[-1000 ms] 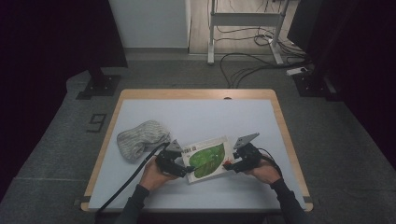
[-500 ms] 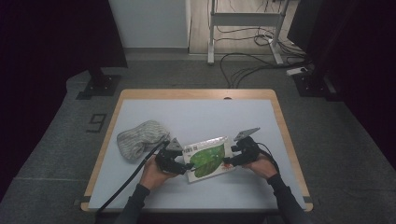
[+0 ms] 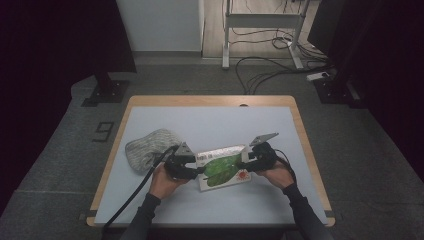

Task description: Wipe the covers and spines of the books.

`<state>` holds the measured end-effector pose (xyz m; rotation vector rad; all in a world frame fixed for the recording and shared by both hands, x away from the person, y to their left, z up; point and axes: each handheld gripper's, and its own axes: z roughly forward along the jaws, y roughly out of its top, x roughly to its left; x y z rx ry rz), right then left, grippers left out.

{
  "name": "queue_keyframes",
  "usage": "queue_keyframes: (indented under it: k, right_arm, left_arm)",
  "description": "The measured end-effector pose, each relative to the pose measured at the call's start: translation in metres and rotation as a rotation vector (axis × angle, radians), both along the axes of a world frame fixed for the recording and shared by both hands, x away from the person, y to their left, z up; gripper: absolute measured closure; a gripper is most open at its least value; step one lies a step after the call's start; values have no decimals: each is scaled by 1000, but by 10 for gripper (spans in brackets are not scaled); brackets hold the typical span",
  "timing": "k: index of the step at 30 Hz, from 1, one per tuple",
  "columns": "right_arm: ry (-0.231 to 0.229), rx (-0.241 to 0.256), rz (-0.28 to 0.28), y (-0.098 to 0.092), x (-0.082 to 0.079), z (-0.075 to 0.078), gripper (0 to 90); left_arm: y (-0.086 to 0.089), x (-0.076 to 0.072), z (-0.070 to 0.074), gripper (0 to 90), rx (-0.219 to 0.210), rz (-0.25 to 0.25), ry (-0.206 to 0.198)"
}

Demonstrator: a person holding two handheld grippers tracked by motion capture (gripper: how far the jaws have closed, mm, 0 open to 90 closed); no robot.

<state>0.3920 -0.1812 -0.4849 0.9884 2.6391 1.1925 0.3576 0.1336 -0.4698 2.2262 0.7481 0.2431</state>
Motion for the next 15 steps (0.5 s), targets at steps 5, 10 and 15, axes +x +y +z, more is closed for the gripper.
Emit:
queue_keyframes:
  k: [5, 10, 15]
  right_arm:
    - [-27, 8, 0, 2, 0, 6, 491]
    - [-54, 10, 1, 5, 0, 11, 534]
    - [-63, 23, 1, 7, 3, 15, 569]
  left_arm:
    - [3, 3, 7, 509, 6, 20, -26]
    - [7, 6, 15, 554, 16, 40, -49]
    - [10, 8, 19, 587, 17, 59, -67]
